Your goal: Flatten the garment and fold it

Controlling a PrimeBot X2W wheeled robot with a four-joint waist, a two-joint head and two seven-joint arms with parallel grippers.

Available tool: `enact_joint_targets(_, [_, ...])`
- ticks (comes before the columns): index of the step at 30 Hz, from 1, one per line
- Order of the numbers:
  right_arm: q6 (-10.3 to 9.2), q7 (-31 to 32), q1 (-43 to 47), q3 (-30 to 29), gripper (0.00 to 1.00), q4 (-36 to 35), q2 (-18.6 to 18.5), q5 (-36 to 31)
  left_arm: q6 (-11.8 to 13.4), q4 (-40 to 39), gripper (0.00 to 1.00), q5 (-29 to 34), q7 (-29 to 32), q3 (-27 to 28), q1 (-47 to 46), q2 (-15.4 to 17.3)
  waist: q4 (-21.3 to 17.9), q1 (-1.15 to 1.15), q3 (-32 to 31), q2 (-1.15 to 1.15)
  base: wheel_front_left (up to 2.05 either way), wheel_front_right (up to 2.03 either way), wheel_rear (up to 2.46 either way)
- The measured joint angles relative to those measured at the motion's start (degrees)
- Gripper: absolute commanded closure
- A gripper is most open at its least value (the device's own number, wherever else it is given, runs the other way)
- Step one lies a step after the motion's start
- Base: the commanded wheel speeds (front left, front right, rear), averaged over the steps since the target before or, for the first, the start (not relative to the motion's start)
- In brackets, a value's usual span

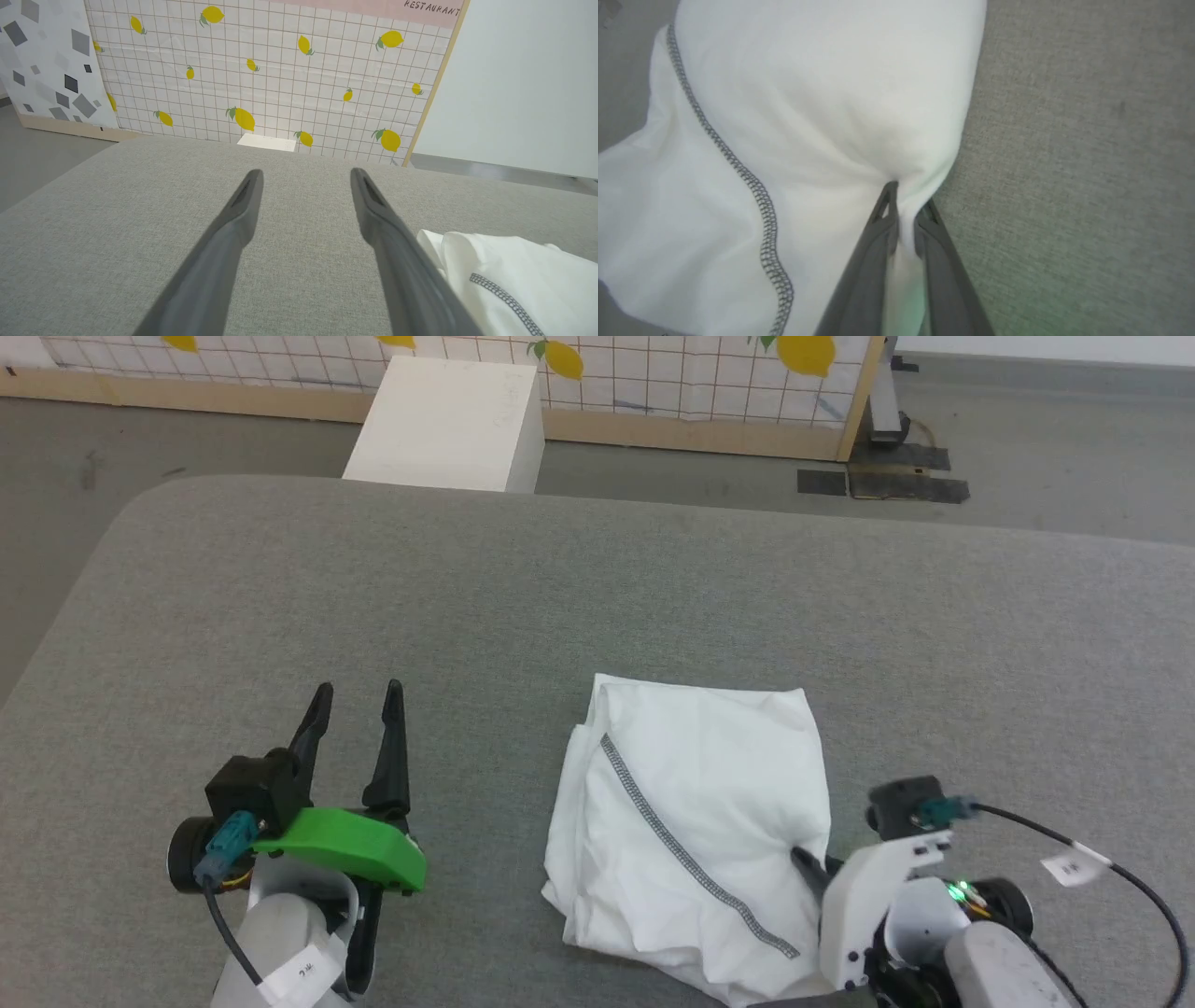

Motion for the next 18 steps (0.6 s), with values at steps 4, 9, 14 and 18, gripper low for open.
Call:
enact_joint_targets(4, [-0.01,4.6,-1.2,2.8,1.00,-3.5,0.0,-10.8,0.0,-0.4,0.00,0.0,0.0,0.6,0.6,-0.1,-0.9,0.00,0.3,0.00,0.00,0.00,0.00])
enact_joint_targets(9, [0.03,10.1,-5.9,12.7,1.00,-8.1,-5.1,-20.1,0.0,-1.6,0.00,0.0,0.0,1.4,1.0,-0.1,-2.9,0.00,1.0,0.00,0.00,0.00,0.00])
enact_joint_targets(14, [0.03,14.6,-15.4,23.2,1.00,-12.8,-22.5,-18.7,0.0,-4.4,0.00,0.0,0.0,2.4,1.1,-0.1,-7.7,0.00,2.5,0.00,0.00,0.00,0.00])
enact_joint_targets(18, [0.03,14.5,-20.3,24.3,1.00,-13.5,-29.3,-17.7,0.0,-6.3,0.00,0.0,0.0,2.5,0.8,-0.2,-11.3,0.00,3.8,0.00,0.00,0.00,0.00])
